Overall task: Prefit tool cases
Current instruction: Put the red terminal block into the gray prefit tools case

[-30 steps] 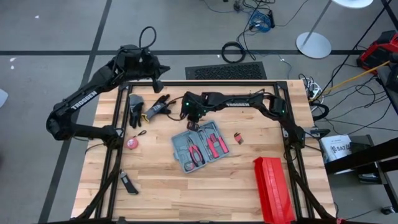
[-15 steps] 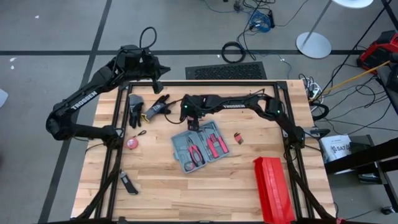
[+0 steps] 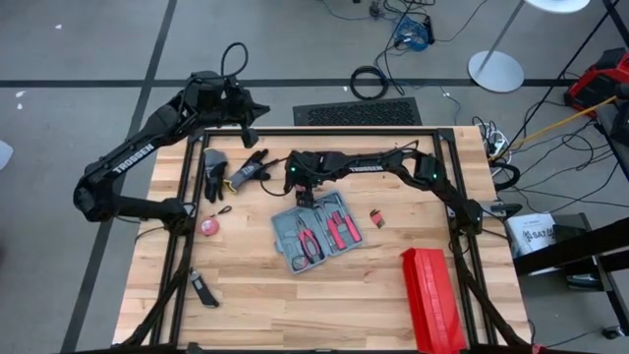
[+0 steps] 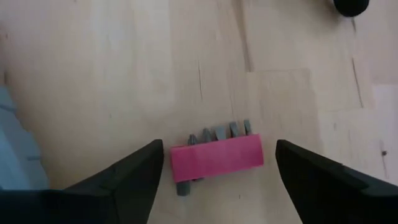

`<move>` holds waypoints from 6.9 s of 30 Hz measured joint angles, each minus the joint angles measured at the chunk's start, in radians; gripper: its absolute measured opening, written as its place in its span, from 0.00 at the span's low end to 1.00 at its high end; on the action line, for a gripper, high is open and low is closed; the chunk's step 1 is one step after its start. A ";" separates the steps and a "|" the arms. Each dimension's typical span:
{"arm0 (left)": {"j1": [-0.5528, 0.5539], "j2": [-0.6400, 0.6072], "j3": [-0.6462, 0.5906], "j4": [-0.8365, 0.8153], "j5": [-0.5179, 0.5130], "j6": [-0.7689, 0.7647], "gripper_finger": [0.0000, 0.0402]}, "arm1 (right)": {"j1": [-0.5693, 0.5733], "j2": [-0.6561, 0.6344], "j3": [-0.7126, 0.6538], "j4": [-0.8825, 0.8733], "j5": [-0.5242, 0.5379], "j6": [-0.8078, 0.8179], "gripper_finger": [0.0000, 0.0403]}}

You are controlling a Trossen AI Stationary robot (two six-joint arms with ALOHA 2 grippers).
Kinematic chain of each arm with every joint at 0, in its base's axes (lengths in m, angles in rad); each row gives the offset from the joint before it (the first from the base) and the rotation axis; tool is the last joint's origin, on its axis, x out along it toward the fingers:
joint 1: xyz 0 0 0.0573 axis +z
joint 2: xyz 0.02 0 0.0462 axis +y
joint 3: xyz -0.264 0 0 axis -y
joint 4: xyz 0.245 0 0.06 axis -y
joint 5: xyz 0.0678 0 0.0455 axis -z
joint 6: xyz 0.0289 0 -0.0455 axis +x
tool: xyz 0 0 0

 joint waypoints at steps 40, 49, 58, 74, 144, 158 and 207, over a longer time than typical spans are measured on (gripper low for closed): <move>0.001 0.002 -0.091 0.024 0.071 0.000 0.00 | -0.027 -0.046 0.053 -0.085 -0.057 0.178 0.00; 0.001 0.001 -0.111 0.033 0.068 0.000 0.00 | -0.033 -0.047 0.054 -0.110 -0.047 0.182 0.12; 0.001 0.001 -0.195 0.084 0.044 -0.001 0.00 | -0.057 -0.008 0.055 -0.125 -0.049 0.521 0.46; 0.001 0.001 -0.252 0.186 0.043 -0.006 0.00 | -0.058 0.003 0.055 -0.072 0.008 0.714 0.61; -0.371 0.531 -0.299 -0.003 -0.320 -0.050 0.46 | 0.443 -1.000 -0.909 -0.015 0.361 1.088 0.01; -0.380 0.538 -0.277 0.094 -0.149 -0.138 0.47 | 0.448 -0.940 -0.977 0.037 0.366 1.163 0.01; -0.443 0.479 -0.271 0.424 0.391 -0.141 0.19 | 0.448 -0.941 -0.977 0.108 0.365 1.119 0.01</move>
